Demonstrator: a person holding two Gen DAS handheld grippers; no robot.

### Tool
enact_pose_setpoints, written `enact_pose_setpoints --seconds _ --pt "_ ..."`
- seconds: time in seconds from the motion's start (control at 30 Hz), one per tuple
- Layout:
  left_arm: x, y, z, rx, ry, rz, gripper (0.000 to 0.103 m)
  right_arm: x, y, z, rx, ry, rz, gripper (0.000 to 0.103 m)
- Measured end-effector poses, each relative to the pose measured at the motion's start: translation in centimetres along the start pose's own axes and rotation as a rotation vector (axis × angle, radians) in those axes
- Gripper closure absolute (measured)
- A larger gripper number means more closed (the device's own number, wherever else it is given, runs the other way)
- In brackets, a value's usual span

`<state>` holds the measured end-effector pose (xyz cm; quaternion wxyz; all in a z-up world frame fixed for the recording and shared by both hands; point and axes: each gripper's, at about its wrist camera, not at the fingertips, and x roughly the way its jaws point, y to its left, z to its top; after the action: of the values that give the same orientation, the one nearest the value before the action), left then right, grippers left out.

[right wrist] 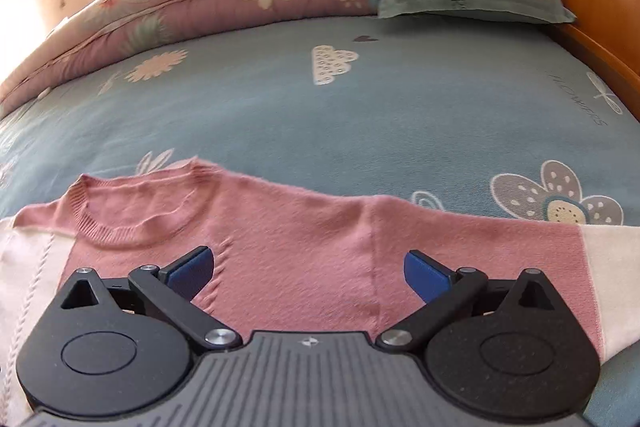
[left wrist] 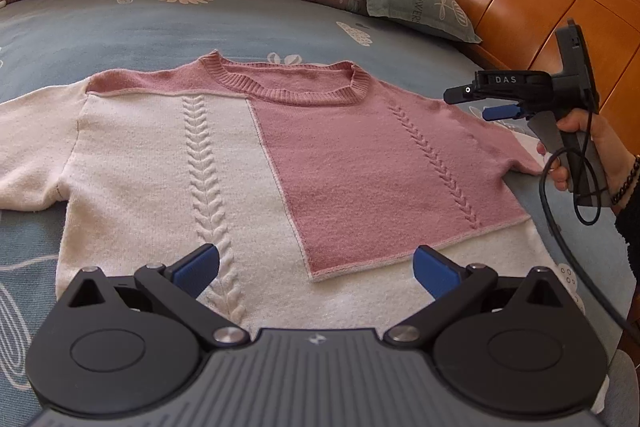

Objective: Fold clothes

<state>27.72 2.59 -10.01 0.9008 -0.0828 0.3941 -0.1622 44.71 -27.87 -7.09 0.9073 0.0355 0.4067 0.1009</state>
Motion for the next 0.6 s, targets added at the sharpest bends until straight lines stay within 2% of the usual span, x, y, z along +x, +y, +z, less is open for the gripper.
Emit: enact_pose_setpoints --seconds 0.07,0.17,0.3,0.4,0.53,0.6 --pt "0.4 0.1 -0.1 -0.007 0.021 -0.002 0.001 0.5 1.1 -0.8 -0.023 0.031 0.018 0.0" --pt "0.9 0.4 -0.4 -0.011 0.044 -0.012 0.001 2.7 1.4 -1.6 -0.017 0.086 -0.002 0.0" --pt "0.8 0.7 -0.5 -0.022 0.043 -0.029 0.001 4.2 2.3 -1.8 -0.069 0.084 -0.045 0.0" --pt "0.7 1.1 -0.4 -0.047 0.044 -0.041 0.001 2.3 3.1 -1.5 -0.048 0.078 -0.009 0.0" --pt "0.6 1.2 -0.6 -0.046 0.039 -0.045 0.001 -2.5 5.4 -3.0 -0.145 0.029 0.054 0.0" --pt "0.6 1.0 -0.8 -0.032 0.035 -0.038 0.001 -4.1 5.9 -4.3 -0.151 0.041 0.093 0.0"
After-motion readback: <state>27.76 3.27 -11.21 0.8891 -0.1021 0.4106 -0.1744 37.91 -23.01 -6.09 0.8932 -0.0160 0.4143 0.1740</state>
